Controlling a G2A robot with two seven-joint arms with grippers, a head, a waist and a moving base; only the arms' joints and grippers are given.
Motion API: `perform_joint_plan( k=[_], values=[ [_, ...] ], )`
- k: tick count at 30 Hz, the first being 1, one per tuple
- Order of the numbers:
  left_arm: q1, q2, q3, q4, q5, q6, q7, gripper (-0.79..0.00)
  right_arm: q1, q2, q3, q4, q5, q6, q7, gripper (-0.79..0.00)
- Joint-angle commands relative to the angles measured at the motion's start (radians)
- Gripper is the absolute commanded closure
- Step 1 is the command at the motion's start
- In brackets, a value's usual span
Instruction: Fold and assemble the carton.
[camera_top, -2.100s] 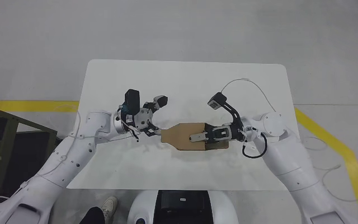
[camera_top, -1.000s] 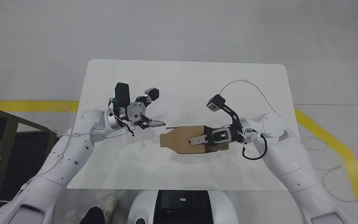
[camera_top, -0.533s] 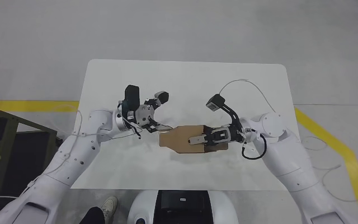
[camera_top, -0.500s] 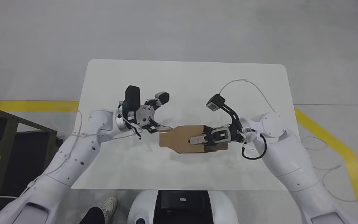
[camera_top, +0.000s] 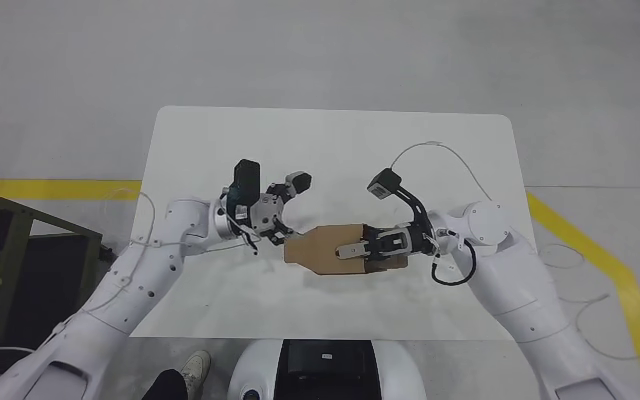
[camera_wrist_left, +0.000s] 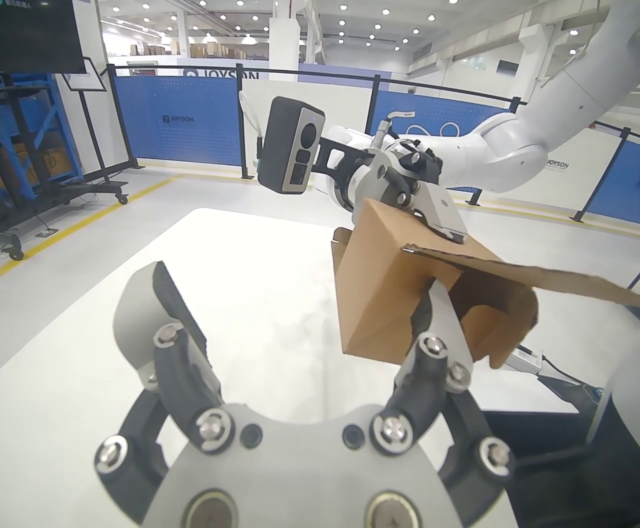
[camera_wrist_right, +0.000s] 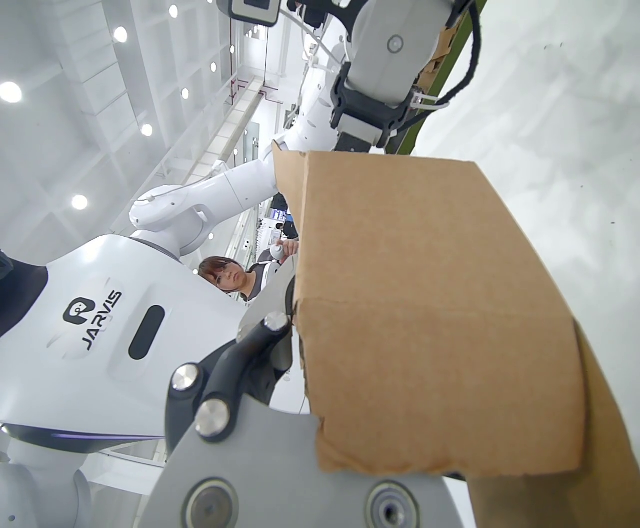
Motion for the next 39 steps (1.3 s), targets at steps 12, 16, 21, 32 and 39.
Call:
perform_joint_plan(
  k=[12, 16, 21, 32, 39],
  values=[
    [-0.027, -0.008, 0.033, 0.015, 0.002, 0.0, 0.001, -0.785, 0.002, 0.0, -0.006, 0.001, -0.001, -0.001, 0.002, 0.0],
    [-0.031, -0.009, 0.035, 0.017, 0.006, 0.0, 0.005, -0.785, 0.002, -0.001, -0.007, 0.0, -0.001, -0.001, 0.003, 0.0],
    [-0.033, -0.009, 0.035, 0.021, 0.007, 0.0, 0.007, -0.785, 0.002, -0.001, -0.009, -0.001, -0.001, 0.0, 0.004, 0.0],
    [-0.029, -0.007, 0.029, 0.022, 0.013, 0.0, 0.015, -0.785, 0.001, 0.0, -0.007, 0.0, -0.002, -0.001, -0.004, 0.0],
    [0.0, 0.004, 0.001, 0.034, 0.008, 0.0, 0.045, -0.785, -0.005, 0.006, 0.03, 0.028, 0.006, -0.007, -0.035, 0.0]
  ],
)
